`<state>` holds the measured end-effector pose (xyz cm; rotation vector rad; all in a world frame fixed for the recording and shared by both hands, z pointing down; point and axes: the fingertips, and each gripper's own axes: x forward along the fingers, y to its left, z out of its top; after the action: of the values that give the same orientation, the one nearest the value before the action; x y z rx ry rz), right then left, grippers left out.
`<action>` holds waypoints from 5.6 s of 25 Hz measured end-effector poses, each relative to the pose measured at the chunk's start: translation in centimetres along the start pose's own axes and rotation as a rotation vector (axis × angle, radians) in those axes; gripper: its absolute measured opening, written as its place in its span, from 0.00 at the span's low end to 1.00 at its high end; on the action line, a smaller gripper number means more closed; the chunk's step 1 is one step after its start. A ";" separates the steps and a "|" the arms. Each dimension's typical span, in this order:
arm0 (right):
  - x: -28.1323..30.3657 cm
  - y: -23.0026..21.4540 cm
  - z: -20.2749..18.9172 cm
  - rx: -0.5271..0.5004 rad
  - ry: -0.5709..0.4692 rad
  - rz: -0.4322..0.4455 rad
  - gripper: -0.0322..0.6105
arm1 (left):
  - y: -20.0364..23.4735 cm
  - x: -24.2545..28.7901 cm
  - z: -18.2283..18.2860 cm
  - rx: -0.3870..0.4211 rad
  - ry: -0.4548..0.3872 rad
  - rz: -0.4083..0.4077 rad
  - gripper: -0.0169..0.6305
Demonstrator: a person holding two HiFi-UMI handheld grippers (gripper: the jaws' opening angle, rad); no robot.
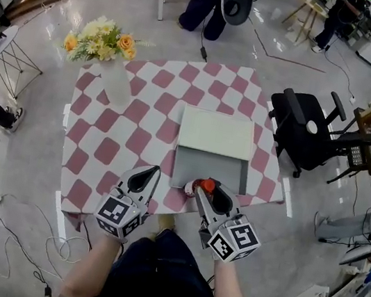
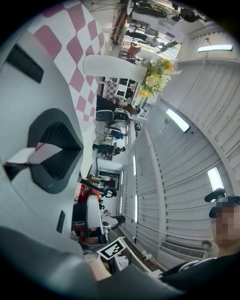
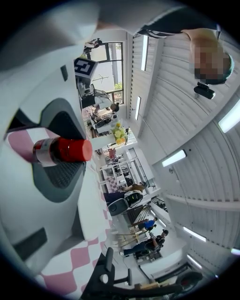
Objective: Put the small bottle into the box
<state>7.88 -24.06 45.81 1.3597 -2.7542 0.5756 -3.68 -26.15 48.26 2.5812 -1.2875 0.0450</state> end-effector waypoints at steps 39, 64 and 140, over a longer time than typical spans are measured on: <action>8.9 -1.6 -4.8 -0.205 0.256 0.099 0.28 | 3.5 4.5 -4.0 -0.021 0.096 0.008 0.04; 8.6 -1.1 -6.0 -0.309 0.330 0.126 0.28 | 3.2 4.0 -3.8 -0.017 0.086 0.033 0.04; -0.8 0.6 2.7 -0.139 -0.010 -0.058 0.06 | -0.5 -1.3 2.7 0.037 -0.021 -0.001 0.04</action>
<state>8.30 -24.03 42.94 1.4089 -2.6947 0.3685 -4.31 -25.51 45.37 2.6205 -1.3047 0.0418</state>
